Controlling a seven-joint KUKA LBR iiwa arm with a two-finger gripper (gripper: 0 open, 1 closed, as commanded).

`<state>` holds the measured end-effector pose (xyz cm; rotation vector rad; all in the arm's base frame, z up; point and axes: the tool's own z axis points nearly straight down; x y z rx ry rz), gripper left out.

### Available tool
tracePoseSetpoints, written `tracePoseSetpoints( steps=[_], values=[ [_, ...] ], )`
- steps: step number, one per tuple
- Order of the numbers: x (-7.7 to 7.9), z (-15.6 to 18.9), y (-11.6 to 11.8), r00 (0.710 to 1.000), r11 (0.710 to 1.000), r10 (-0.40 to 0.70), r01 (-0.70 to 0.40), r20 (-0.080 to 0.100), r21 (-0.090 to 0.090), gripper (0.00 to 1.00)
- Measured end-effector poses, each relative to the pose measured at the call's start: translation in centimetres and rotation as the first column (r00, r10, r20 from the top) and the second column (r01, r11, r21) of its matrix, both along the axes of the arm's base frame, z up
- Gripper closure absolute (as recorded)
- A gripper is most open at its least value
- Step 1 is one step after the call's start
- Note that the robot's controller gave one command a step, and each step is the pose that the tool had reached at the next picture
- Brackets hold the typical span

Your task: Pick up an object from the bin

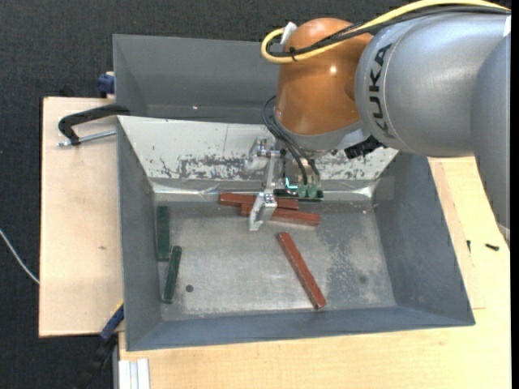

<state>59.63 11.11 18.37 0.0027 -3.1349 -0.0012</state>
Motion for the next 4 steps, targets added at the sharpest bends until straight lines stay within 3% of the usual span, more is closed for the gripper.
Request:
tracePoseSetpoints(
  steps=[1,2,3,4],
  values=[
    [0.2,0.5,0.0,1.0,1.0,-0.001,0.001,0.008,0.001,0.0],
    [0.4,-4.3,-3.9,0.997,0.997,0.078,-0.078,0.013,0.001,0.0],
    [0.4,-9.8,-6.2,0.995,0.997,-0.083,0.083,0.056,0.01,1.0],
    [0.4,-9.8,-6.2,0.995,0.996,-0.083,0.083,0.056,0.011,1.0]
  ],
)
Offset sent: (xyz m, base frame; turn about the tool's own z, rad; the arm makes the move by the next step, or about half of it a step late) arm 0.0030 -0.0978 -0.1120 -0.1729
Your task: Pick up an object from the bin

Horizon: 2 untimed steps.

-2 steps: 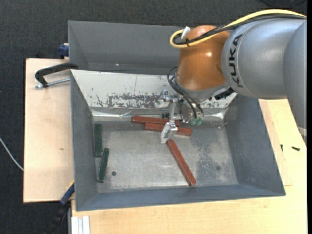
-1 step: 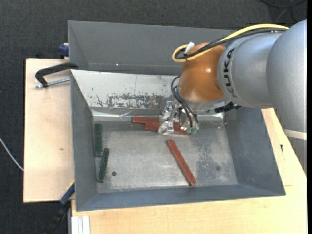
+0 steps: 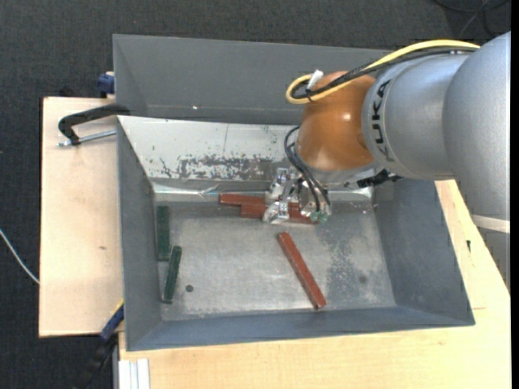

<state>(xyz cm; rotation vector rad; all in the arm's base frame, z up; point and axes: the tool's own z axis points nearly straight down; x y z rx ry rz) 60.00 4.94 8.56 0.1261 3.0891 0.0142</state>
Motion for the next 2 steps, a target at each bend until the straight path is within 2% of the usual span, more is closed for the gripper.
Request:
tracePoseSetpoints(
  steps=[1,2],
  values=[
    [-0.08,15.85,-1.76,0.997,0.998,0.066,-0.066,-0.039,-0.007,1.0],
    [-0.19,15.63,-1.75,0.997,0.998,0.065,-0.065,-0.043,-0.006,1.0]
  ],
)
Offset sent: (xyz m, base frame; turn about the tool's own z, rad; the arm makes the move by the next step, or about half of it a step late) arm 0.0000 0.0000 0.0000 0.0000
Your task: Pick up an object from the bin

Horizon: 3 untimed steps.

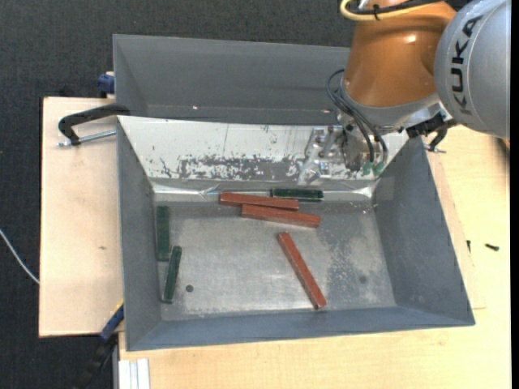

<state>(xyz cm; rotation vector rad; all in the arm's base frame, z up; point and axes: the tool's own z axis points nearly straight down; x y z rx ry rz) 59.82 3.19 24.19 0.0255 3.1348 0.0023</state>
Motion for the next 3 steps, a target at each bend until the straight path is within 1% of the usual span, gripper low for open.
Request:
tracePoseSetpoints(
  steps=[1,2,3],
  values=[
    [-0.9,-9.2,0.4,1.0,1.0,-0.019,0.019,-0.005,0.0,0.0],
    [-0.9,-9.1,0.4,1.0,1.0,-0.019,0.019,-0.004,0.0,0.0],
    [1.1,-15.9,1.2,0.999,0.999,-0.033,0.033,0.014,0.005,1.0]
  ],
)
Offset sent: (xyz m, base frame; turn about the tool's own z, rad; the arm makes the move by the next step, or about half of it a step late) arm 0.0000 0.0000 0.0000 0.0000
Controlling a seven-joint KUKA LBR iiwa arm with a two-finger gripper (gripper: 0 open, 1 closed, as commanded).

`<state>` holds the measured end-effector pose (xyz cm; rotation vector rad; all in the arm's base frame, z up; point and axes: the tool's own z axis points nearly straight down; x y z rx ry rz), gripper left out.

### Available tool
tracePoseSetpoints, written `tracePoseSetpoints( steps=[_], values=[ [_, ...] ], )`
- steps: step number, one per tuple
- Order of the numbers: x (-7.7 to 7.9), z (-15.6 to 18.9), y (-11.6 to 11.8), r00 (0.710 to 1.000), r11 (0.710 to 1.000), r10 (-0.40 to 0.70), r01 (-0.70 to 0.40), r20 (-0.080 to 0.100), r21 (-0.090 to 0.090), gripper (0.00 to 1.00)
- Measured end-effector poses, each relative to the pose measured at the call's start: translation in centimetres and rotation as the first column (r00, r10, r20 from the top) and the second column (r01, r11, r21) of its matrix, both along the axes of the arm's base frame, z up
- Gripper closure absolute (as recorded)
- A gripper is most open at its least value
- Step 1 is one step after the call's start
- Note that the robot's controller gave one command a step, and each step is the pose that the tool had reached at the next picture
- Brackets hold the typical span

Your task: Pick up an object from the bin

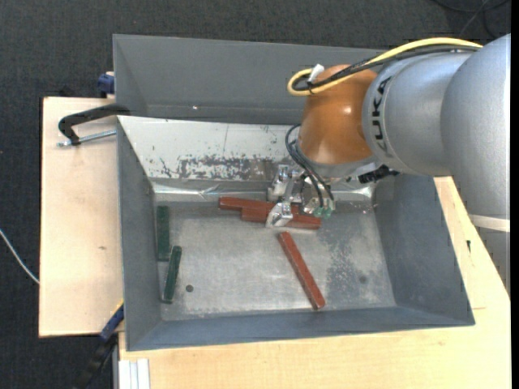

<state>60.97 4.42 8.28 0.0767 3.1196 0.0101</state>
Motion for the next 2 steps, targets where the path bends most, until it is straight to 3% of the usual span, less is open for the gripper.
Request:
tracePoseSetpoints(
  steps=[1,2],
  values=[
    [0.0,0.0,0.0,1.0,1.0,0.0,0.0,0.0,0.0,1.0],
    [-2.1,16.0,-1.0,0.999,0.999,0.048,-0.048,-0.013,-0.005,1.0]
  ],
)
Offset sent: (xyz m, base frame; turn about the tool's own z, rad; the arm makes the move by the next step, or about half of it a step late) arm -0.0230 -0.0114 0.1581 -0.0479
